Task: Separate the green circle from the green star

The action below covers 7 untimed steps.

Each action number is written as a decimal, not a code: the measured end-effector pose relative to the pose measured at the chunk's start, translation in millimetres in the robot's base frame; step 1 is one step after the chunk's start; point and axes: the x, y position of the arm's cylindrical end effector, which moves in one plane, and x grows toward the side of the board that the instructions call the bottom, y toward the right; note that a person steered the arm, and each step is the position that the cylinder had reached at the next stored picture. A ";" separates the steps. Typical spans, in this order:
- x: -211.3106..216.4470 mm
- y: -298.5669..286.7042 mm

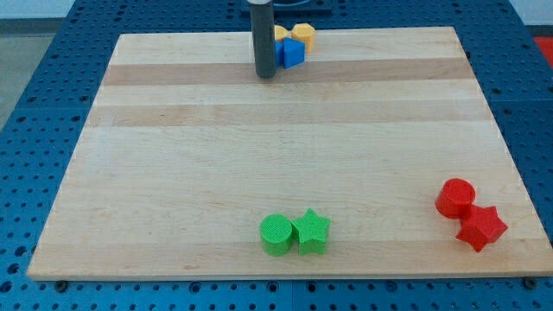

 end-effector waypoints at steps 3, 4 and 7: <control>131.9 121.1; 175.4 129.1; 294.3 125.6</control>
